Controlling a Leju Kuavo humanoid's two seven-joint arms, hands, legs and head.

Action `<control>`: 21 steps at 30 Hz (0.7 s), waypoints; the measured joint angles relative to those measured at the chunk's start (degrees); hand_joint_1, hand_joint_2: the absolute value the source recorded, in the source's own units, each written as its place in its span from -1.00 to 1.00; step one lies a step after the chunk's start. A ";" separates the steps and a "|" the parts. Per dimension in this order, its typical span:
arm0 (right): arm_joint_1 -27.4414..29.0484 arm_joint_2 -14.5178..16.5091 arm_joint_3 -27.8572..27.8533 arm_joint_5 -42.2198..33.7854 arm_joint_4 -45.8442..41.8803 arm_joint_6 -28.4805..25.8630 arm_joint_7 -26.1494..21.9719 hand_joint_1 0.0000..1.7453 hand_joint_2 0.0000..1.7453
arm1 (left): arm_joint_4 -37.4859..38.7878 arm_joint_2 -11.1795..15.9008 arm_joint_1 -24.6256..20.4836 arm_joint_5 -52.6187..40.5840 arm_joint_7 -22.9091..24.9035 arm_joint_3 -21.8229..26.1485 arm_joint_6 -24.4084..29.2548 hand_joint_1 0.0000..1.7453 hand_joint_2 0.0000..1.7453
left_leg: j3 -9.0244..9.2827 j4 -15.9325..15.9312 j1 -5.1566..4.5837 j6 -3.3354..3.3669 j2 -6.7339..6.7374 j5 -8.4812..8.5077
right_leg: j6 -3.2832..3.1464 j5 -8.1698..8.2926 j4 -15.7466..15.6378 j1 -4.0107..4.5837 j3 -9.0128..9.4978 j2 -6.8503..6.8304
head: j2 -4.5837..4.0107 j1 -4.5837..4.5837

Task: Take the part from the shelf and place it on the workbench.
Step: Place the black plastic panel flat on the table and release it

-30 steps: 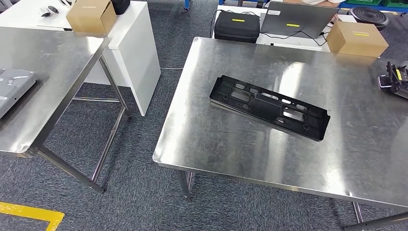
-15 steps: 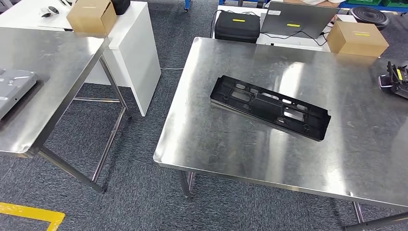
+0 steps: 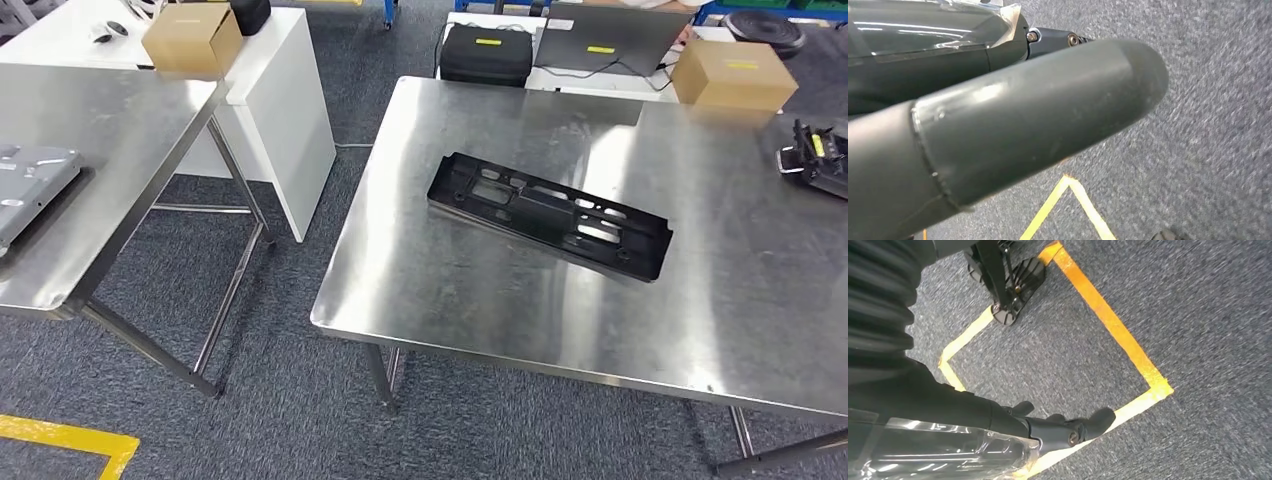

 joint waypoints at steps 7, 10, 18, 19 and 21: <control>0.07 0.24 1.32 0.31 -0.01 -0.64 1.14 -1.00 1.00 | 0.00 -0.72 0.05 -1.02 0.58 -0.09 -1.56 -1.00 -1.00 | -4.70 15.61 1.77 -2.82 0.19 -11.83 | -2.06 2.95 -0.07 -0.17 -2.91 -0.61 | 0.00 -0.54; 0.06 0.28 1.51 0.16 -0.01 -0.74 1.43 -1.00 1.00 | -0.05 -0.94 0.02 -1.31 0.52 -0.31 -1.92 -1.00 -1.00 | 2.30 7.33 2.05 -2.62 0.23 -8.66 | -1.58 4.16 -0.04 -0.14 -4.06 -0.65 | 0.00 -0.56; -0.03 0.54 1.56 -0.67 -0.01 -1.14 2.56 -1.00 1.00 | -0.26 -1.37 -0.47 -2.24 0.30 -0.66 -2.96 -1.00 -1.00 | 6.31 -3.34 1.35 0.58 0.65 -3.41 | 0.12 3.58 1.73 0.21 -6.01 -0.68 | 0.00 -0.39; -0.04 0.55 1.57 -0.67 -0.01 -1.22 2.89 -1.00 1.00 | -0.28 -1.46 -0.55 -2.34 0.29 -0.72 -3.38 -1.00 -1.00 | 5.56 -3.53 1.37 0.96 0.80 -2.67 | -0.42 0.87 4.70 0.21 -7.03 -0.57 | 0.00 -0.30; -0.03 0.56 1.57 -0.63 -0.01 -1.52 3.59 -1.00 1.00 | -0.31 -1.65 -0.58 -2.61 0.29 -0.85 -4.29 -1.00 -1.00 | 3.86 -3.48 1.20 1.36 0.88 -1.31 | -0.94 -4.14 12.35 0.19 -9.13 -0.43 | 0.00 -0.13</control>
